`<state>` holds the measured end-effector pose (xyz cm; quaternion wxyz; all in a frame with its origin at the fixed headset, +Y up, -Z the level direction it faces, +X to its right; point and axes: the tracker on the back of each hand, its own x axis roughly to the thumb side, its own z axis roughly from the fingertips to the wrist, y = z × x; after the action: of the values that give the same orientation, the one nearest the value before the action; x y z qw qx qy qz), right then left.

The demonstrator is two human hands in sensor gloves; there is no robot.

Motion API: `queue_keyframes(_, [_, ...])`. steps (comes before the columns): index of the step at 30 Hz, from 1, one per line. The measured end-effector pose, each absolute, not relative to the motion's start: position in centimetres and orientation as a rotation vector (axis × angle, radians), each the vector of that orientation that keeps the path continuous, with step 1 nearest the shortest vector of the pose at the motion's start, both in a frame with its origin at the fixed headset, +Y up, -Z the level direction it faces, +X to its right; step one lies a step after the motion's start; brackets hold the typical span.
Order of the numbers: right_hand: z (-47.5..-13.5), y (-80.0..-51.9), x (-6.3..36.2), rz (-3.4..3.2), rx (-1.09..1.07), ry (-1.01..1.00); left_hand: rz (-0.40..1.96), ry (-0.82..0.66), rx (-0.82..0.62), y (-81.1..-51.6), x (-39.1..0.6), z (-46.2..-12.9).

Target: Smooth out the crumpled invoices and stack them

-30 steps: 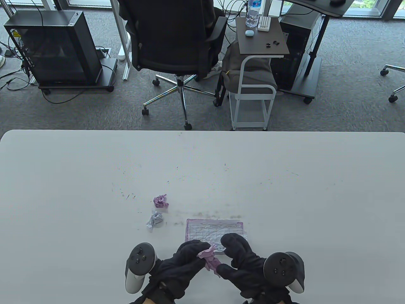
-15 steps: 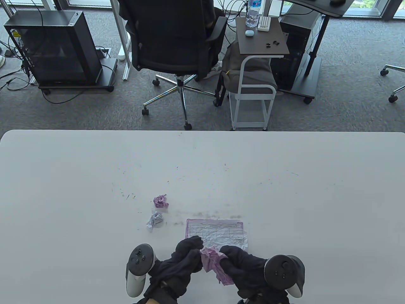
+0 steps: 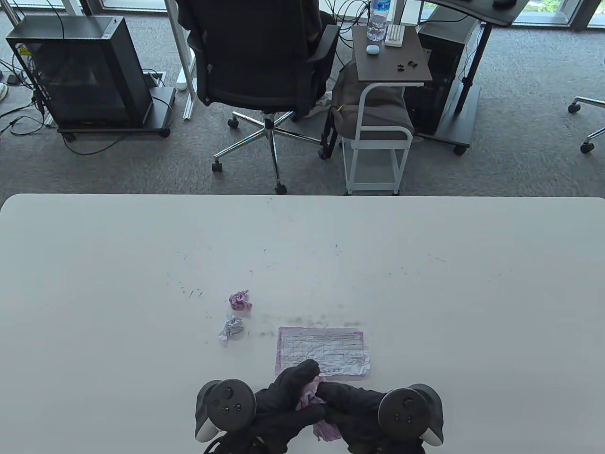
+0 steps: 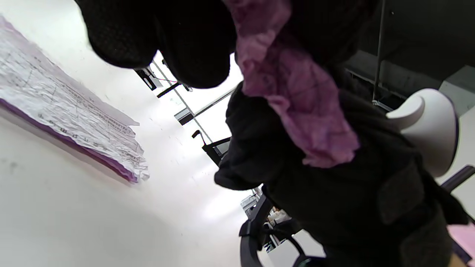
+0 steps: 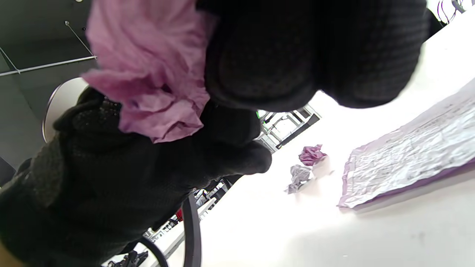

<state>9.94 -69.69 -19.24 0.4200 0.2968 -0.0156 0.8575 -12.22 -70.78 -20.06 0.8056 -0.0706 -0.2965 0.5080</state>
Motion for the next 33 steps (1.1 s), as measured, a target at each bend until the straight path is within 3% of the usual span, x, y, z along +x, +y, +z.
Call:
queue_keyframes(9, [-20.4, -70.8, 11.4, 2.154, 0.615, 0.029, 1.366, -0.436, -0.107, -71.6, -14.7, -20.9])
queue_keyframes(15, [-20.8, -71.6, 11.7, 2.154, 0.647, 0.195, 1.274, -0.462, -0.044, -70.8, -14.7, -20.6])
queue_keyframes(21, [-19.7, -70.4, 10.8, 2.105, 0.659, 0.067, 0.994, -0.553, 0.000, -70.1, -12.8, -19.8])
queue_keyframes(26, [-19.9, -70.3, 10.7, 2.121, 0.531, -0.124, 1.148, -0.573, -0.102, -70.7, -12.4, -19.9])
queue_keyframes(33, [-20.4, -70.5, 12.5, 2.046, 0.424, -0.123, 1.215, -0.438, -0.121, -71.9, -13.8, -20.9])
